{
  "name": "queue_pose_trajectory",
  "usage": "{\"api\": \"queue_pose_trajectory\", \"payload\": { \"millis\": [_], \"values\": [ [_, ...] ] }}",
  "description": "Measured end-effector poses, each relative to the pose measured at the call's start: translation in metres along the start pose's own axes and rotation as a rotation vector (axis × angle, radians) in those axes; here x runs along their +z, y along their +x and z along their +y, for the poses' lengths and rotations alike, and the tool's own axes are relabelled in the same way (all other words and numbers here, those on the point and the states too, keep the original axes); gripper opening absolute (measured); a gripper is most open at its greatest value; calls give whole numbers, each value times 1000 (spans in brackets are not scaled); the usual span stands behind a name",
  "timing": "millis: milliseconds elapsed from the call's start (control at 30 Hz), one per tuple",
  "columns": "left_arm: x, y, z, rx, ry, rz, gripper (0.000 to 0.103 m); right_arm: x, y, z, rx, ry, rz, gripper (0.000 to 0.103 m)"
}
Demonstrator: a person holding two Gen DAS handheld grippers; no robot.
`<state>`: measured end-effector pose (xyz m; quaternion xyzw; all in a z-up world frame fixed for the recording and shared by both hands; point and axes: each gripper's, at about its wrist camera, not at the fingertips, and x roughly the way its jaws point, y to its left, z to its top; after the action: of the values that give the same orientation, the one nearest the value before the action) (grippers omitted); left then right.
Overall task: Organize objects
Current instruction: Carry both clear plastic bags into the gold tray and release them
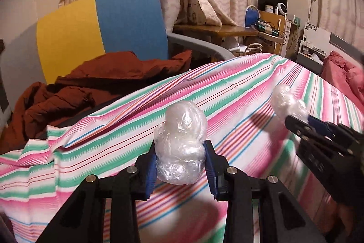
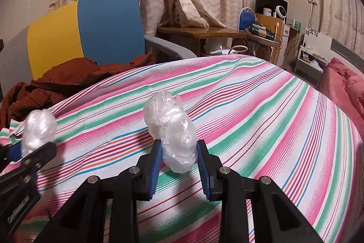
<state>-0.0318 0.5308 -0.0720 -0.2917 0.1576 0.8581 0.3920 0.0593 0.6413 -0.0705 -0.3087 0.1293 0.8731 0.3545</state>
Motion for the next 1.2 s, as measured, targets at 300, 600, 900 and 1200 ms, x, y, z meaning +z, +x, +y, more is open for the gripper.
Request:
{"api": "queue_pose_trajectory", "payload": {
  "millis": [300,600,900,1200],
  "values": [
    [-21,-48,10,3,-31,-56,37,0,-6,7,-20,-28,-27,30],
    [-50,-106,39,-9,-143,-53,37,-2,-32,32,9,-142,-102,30],
    [-74,-165,54,-17,-109,-93,37,-15,-61,50,84,-175,-58,30],
    [-98,-208,77,-3,-148,-105,37,-45,-110,93,207,-229,-33,30]
  ]
}}
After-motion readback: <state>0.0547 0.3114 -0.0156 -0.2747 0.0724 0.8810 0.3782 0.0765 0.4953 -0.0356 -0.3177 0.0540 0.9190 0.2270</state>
